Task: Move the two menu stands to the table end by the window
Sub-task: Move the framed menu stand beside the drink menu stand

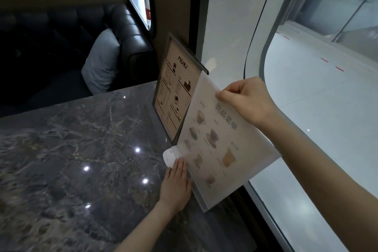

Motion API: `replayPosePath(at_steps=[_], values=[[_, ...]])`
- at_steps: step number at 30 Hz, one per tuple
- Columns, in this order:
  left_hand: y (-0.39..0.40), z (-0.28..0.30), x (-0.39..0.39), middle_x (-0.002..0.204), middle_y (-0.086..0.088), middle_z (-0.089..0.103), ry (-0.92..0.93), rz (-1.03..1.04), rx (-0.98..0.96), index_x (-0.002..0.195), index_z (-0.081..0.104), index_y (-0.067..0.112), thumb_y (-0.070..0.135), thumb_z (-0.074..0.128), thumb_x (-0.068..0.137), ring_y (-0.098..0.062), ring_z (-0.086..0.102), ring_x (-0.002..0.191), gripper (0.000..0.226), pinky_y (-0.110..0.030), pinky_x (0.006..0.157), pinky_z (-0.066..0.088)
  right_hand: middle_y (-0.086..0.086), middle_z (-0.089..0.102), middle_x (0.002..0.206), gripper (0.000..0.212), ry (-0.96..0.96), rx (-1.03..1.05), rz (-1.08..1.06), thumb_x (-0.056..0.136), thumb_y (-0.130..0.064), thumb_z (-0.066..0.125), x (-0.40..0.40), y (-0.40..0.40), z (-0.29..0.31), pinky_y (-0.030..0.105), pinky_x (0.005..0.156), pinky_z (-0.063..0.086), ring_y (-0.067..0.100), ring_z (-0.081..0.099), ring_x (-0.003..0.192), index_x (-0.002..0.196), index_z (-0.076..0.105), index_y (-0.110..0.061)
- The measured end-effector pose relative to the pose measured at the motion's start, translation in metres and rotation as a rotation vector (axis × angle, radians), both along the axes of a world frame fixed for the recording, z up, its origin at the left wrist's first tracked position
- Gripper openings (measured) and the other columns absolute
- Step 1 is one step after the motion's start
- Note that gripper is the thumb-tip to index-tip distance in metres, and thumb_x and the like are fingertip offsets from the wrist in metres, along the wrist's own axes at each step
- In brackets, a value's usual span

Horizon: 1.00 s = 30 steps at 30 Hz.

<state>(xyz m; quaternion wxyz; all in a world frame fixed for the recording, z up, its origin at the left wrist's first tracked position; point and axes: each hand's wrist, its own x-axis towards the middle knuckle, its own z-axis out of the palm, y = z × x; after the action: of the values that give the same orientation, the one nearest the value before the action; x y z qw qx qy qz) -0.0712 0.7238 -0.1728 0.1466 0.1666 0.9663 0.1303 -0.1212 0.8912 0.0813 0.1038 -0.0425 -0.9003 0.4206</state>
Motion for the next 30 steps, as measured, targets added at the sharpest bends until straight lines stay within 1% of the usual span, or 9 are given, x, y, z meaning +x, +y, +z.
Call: replayPosePath(at_steps=[2, 4, 6, 9, 10, 12, 17, 23, 30], values=[[-0.001, 0.001, 0.000, 0.158, -0.003, -0.009, -0.016, -0.006, 0.029, 0.144, -0.011, 0.012, 0.041, 0.013, 0.098, -0.012, -0.012, 0.143, 0.060, -0.026, 0.111, -0.010, 0.022, 0.072, 0.078, 0.017, 0.002, 0.009, -0.010, 0.076, -0.015, 0.063, -0.001, -0.001, -0.001, 0.027, 0.055, 0.048, 0.031, 0.064, 0.069, 0.074, 0.074, -0.002], [-0.002, 0.000, -0.001, 0.158, -0.003, -0.010, -0.015, -0.009, 0.055, 0.140, -0.016, 0.015, 0.040, 0.015, 0.099, -0.007, -0.017, 0.138, 0.058, -0.025, 0.110, -0.010, 0.021, 0.072, 0.076, 0.016, -0.002, 0.005, -0.014, 0.075, -0.014, 0.063, -0.002, -0.001, -0.002, 0.021, 0.051, 0.043, 0.022, 0.059, 0.062, 0.073, 0.074, -0.002], [0.000, 0.000, -0.003, 0.158, -0.003, -0.010, -0.016, -0.014, 0.055, 0.142, -0.013, 0.014, 0.040, 0.016, 0.099, -0.007, -0.018, 0.137, 0.059, -0.025, 0.110, -0.010, 0.023, 0.071, 0.077, 0.016, -0.018, -0.004, -0.016, 0.076, -0.014, 0.063, -0.004, 0.001, -0.003, 0.024, 0.053, 0.045, 0.020, 0.058, 0.062, 0.072, 0.073, -0.001], [0.002, -0.001, -0.006, 0.158, -0.003, -0.010, -0.021, -0.015, 0.049, 0.146, -0.008, 0.011, 0.040, 0.016, 0.099, -0.012, -0.011, 0.144, 0.060, -0.026, 0.112, -0.007, 0.030, 0.068, 0.081, 0.018, -0.018, 0.003, -0.030, 0.075, -0.013, 0.063, -0.008, 0.005, -0.003, 0.029, 0.059, 0.045, 0.029, 0.058, 0.063, 0.072, 0.071, 0.003], [0.002, -0.001, -0.006, 0.158, -0.002, -0.010, -0.028, -0.013, 0.053, 0.146, -0.008, 0.011, 0.040, 0.016, 0.098, -0.013, -0.010, 0.144, 0.060, -0.027, 0.113, -0.006, 0.030, 0.068, 0.081, 0.018, -0.015, 0.010, -0.040, 0.074, -0.013, 0.063, -0.009, 0.006, -0.004, 0.029, 0.059, 0.045, 0.027, 0.057, 0.062, 0.072, 0.071, 0.003], [0.002, -0.002, -0.007, 0.158, -0.001, -0.010, -0.037, -0.013, 0.058, 0.146, -0.008, 0.012, 0.040, 0.016, 0.098, -0.012, -0.010, 0.144, 0.060, -0.027, 0.114, -0.005, 0.024, 0.071, 0.079, 0.016, -0.017, 0.009, -0.058, 0.074, -0.014, 0.064, -0.011, 0.009, -0.004, 0.030, 0.060, 0.047, 0.025, 0.060, 0.065, 0.073, 0.073, -0.001], [0.002, -0.002, -0.008, 0.158, -0.001, -0.009, -0.025, -0.002, 0.069, 0.146, -0.007, 0.012, 0.041, 0.016, 0.098, -0.012, -0.010, 0.144, 0.060, -0.026, 0.113, -0.005, 0.018, 0.073, 0.080, 0.016, -0.034, 0.032, -0.057, 0.075, -0.018, 0.064, -0.015, 0.014, -0.006, 0.040, 0.065, 0.055, 0.032, 0.067, 0.075, 0.076, 0.074, -0.006], [0.002, -0.004, -0.008, 0.158, -0.002, -0.009, -0.039, -0.001, 0.072, 0.146, -0.008, 0.012, 0.041, 0.016, 0.098, -0.012, -0.010, 0.144, 0.061, -0.028, 0.115, -0.004, 0.017, 0.073, 0.079, 0.014, -0.022, 0.028, -0.071, 0.075, -0.016, 0.064, -0.014, 0.013, -0.004, 0.033, 0.064, 0.053, 0.029, 0.067, 0.077, 0.076, 0.074, -0.006], [0.004, -0.002, -0.007, 0.158, -0.003, -0.009, -0.037, 0.004, 0.067, 0.146, -0.007, 0.011, 0.040, 0.016, 0.098, -0.013, -0.010, 0.145, 0.061, -0.027, 0.114, -0.005, 0.022, 0.072, 0.080, 0.015, -0.018, 0.051, -0.022, 0.077, -0.014, 0.063, -0.012, 0.010, 0.000, 0.038, 0.069, 0.055, 0.034, 0.067, 0.078, 0.077, 0.074, -0.004]])
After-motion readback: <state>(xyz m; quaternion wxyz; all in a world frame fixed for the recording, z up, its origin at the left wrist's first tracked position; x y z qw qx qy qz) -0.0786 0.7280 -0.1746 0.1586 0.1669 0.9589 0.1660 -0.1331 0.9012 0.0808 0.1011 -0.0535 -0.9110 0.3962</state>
